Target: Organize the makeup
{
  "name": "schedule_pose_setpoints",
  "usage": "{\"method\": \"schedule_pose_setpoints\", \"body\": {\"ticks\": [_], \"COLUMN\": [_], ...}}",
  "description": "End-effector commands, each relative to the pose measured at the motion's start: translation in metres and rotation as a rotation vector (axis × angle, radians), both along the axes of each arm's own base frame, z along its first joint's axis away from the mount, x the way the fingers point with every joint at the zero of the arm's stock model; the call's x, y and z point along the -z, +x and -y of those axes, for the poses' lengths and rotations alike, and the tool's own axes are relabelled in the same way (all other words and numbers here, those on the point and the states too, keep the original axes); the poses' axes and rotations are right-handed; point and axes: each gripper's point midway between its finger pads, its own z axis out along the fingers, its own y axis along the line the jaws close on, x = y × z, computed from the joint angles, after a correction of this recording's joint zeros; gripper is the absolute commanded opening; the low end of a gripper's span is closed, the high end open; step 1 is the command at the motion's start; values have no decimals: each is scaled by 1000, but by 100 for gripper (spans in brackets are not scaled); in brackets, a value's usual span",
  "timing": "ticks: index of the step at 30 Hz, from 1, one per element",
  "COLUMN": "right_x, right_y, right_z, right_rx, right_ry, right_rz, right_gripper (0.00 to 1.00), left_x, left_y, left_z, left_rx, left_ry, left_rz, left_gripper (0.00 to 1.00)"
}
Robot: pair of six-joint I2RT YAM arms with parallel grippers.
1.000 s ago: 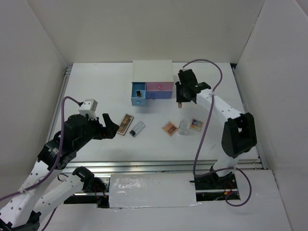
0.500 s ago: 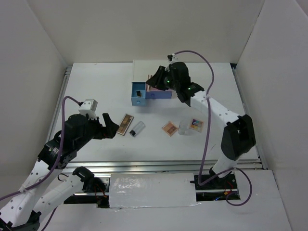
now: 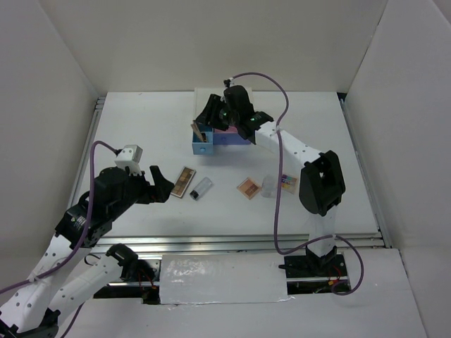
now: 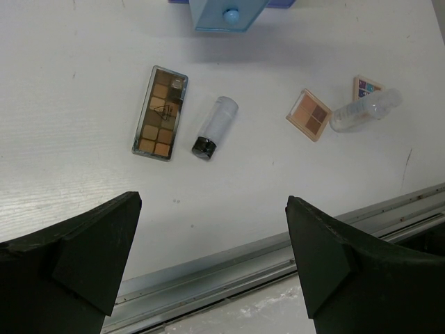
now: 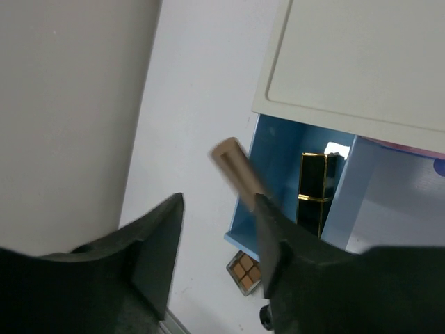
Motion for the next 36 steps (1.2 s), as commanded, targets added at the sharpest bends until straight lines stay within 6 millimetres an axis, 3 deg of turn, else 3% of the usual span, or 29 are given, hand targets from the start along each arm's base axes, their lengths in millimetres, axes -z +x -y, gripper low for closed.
{"method": "schedule_pose_setpoints", "body": {"ticks": [1,4,8,12,13,14,16,17,18,19,20,21,22,23,24,25,26,27,28,29,30,31,32,33,35,36], "right_x": [-14,-16,-27,-57,-62,-70,-79,-83,-90,-94,-79,-105,-110,-99,-121,-127,-122,-139,-142,-147,-147,-148,-148,-148,-146,-144], "right_y": [2,1,-2,-21,-28,-34,-57,-65,-85,-94,-105,-124,-135,-144,-164,-174,-184,-202,-210,-221,-224,-227,-231,-232,-234,-235], "right_z": [0,2,7,38,44,51,78,88,105,116,126,142,149,157,167,172,172,177,179,183,186,188,192,193,195,194], "right_rx": [9,14,17,88,96,107,152,166,183,201,206,221,224,225,221,212,178,151,134,121,123,123,127,128,129,125], "right_ry": [6,1,-7,2,5,15,13,16,33,38,23,69,84,79,133,155,165,204,216,229,231,228,224,221,216,216], "right_rz": [39,47,61,150,165,191,227,242,270,289,275,334,354,347,401,423,429,483,500,519,521,525,528,530,528,527], "right_gripper": [56,65,67,64,63,63,61,61,60,60,60,61,62,62,64,64,65,65,66,66,66,67,67,67,67,67], "left_x": [-8,-9,-8,6,12,16,31,35,48,44,55,52,46,57,56,51,67,64,59,77,66,67,83,75,90,84], "left_y": [4,4,6,15,17,20,31,37,47,58,67,76,87,98,108,119,131,142,154,165,179,187,197,207,218,227], "left_z": [3,3,3,10,17,26,51,57,63,71,76,82,88,91,95,99,100,100,104,107,111,115,119,126,131,134], "left_rx": [17,19,13,-27,-12,8,55,59,51,57,53,50,41,18,6,-5,-32,-42,-47,-50,-50,-49,-45,-35,-40,-46], "left_ry": [-11,-11,-9,-33,-55,-84,-152,-156,-145,-165,-153,-167,-190,-178,-188,-195,-162,-146,-150,-121,-128,-119,-89,-97,-72,-78], "left_rz": [45,47,43,-29,-46,-56,-102,-108,-145,-115,-139,-130,-98,-112,-99,-70,-89,-74,-50,-80,-57,-56,-75,-60,-84,-72], "left_gripper": [99,99,99,97,92,73,49,25,19,14,4,4,4,4,5,5,5,5,5,4,4,3,3,2,2,2]}}
